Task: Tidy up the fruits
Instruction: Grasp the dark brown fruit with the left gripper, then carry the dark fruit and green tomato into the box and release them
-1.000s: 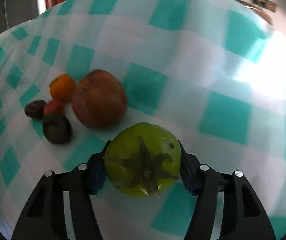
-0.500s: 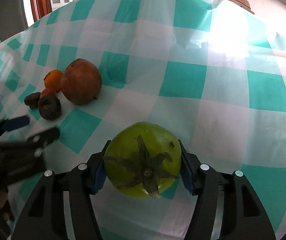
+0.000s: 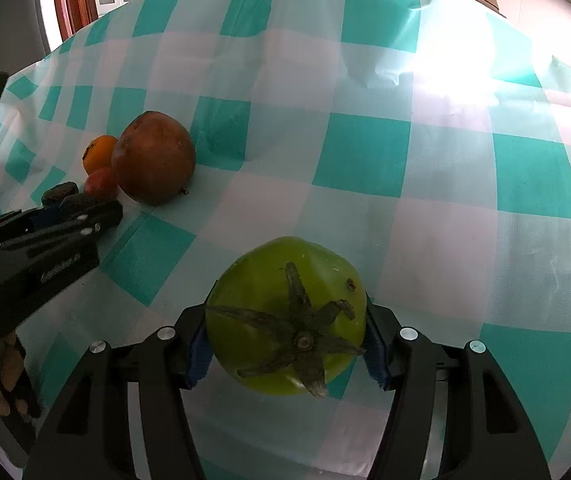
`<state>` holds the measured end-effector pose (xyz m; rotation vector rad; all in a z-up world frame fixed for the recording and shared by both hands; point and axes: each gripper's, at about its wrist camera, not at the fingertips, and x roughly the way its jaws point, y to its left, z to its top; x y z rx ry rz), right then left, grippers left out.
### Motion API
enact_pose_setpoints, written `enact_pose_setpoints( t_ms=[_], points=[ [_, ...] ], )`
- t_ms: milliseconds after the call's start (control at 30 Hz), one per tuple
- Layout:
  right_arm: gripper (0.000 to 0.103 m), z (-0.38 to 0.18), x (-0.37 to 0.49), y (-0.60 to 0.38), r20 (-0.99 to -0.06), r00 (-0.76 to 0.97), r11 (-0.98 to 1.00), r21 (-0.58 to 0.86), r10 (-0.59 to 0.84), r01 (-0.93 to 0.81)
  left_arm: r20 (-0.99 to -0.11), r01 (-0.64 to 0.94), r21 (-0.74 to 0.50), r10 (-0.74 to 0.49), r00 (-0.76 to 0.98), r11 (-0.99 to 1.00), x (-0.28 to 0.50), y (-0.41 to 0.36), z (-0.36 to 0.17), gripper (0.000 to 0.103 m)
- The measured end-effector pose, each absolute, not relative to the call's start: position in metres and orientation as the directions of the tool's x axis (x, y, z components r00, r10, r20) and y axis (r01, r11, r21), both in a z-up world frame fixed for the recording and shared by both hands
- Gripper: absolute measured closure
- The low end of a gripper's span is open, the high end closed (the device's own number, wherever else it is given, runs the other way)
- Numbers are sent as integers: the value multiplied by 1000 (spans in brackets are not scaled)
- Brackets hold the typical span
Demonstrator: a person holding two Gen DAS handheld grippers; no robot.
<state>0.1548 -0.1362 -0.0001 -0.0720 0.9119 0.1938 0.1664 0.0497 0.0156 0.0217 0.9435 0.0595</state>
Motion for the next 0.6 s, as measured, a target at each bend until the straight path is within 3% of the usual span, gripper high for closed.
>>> enact_pose_setpoints(
  t_ms=[600],
  points=[
    [43,2,153,-137,-792,595,981,19,134,-194,-867,43,-8,-28,497,999,101,41,26,64]
  ],
)
